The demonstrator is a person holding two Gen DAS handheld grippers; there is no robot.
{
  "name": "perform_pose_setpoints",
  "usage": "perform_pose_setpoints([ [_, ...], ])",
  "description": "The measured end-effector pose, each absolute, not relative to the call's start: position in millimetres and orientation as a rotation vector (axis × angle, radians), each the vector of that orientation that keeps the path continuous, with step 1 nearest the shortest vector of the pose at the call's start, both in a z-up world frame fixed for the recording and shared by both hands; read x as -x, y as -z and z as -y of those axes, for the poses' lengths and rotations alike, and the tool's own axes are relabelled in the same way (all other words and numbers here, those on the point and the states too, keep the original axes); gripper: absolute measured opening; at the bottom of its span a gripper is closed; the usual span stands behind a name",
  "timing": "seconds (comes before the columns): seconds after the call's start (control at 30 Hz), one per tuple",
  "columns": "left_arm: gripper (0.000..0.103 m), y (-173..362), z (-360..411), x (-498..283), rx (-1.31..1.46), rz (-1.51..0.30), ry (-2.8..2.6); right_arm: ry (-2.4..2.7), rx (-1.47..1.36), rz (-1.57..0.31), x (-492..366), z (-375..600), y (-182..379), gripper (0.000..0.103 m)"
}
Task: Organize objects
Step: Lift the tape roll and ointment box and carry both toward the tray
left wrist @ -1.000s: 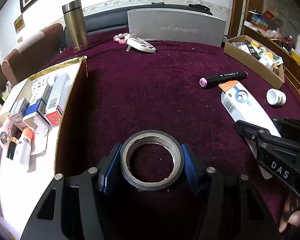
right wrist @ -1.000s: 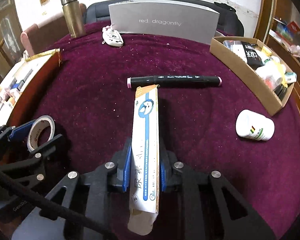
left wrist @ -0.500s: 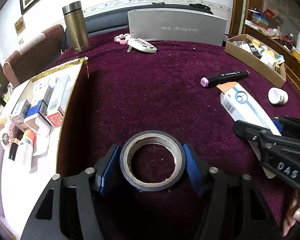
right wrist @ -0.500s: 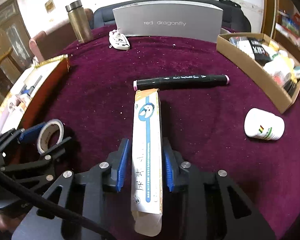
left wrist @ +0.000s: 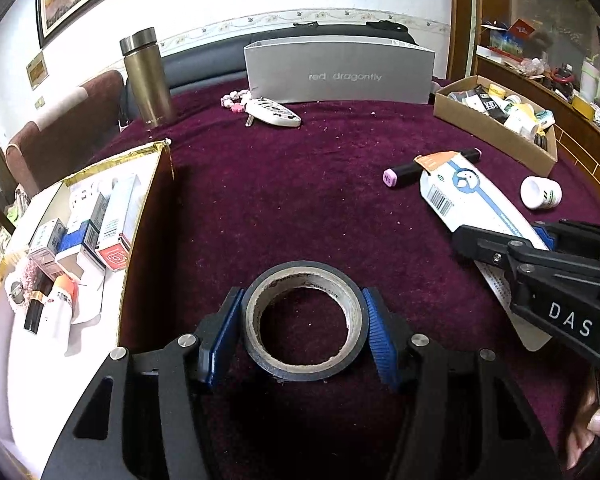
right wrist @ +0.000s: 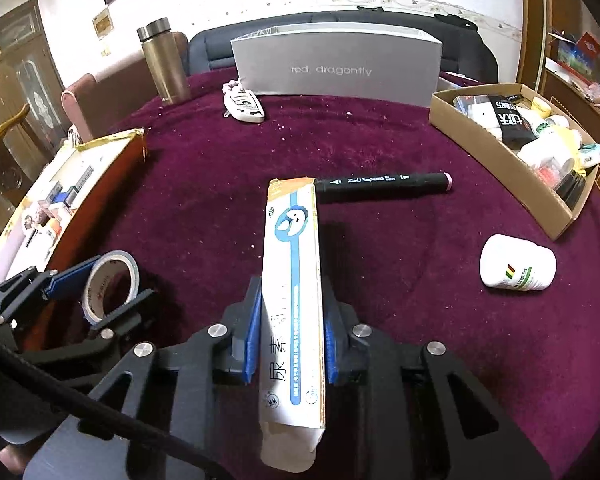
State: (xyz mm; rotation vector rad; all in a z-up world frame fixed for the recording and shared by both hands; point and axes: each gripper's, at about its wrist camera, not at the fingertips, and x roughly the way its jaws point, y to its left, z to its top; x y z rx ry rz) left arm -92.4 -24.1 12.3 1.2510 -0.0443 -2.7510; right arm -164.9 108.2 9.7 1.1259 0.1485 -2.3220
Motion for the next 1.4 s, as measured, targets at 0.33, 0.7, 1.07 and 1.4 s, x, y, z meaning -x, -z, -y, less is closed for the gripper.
perform_pose_setpoints([
  [0.33, 0.053, -16.8, 23.3, 91.4, -1.218, 0.055, 2.764, 2.303, -1.143, -0.102, 169.1, -108.5, -8.0, 0.022],
  [0.7, 0.053, -21.3, 20.0, 89.0, -1.191, 0.073, 2.779, 2.281, -1.159, -0.093, 170.3, -105.2, -3.3, 0.022],
  [1.07, 0.053, -27.3, 20.5, 86.1, -1.153, 0.073, 2.790, 2.247, -1.099, -0.059, 158.7, -100.2, -15.4, 0.022],
  [1.4, 0.053, -32.4, 19.9, 83.2, -1.099, 0.087, 2.792, 2.262, -1.099, -0.027, 160.6, -104.2, -17.4, 0.022],
])
